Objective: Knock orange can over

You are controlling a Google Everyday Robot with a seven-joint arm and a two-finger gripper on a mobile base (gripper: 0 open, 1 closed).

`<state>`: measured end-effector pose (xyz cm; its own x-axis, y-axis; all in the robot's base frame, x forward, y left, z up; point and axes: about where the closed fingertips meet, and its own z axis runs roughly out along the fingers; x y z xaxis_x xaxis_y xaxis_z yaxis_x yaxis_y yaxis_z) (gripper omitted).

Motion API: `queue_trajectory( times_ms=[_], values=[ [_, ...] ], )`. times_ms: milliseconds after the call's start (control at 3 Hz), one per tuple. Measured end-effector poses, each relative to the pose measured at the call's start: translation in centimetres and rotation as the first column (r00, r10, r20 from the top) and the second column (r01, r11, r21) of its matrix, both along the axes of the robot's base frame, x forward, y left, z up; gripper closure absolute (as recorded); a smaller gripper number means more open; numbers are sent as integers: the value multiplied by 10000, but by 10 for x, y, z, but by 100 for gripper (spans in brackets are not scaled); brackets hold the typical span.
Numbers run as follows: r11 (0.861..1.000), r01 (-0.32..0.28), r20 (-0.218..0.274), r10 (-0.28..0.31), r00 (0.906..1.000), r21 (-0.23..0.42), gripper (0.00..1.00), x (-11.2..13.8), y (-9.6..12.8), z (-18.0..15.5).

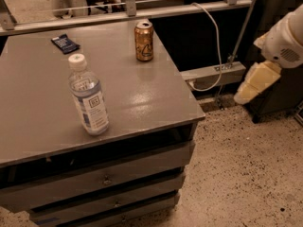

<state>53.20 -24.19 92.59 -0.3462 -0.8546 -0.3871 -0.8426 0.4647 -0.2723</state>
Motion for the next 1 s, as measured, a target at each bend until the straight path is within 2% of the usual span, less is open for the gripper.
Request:
queue_trajectory(
  times_ms=[333,667,1000],
  values=[
    [9968,187,1230,-281,9920,776,0,73,11,0],
    [9861,65,2204,-435,9744,1658,0,128,26,11],
    [9867,58,2163,-413,9755,1626,0,127,27,10]
  ],
)
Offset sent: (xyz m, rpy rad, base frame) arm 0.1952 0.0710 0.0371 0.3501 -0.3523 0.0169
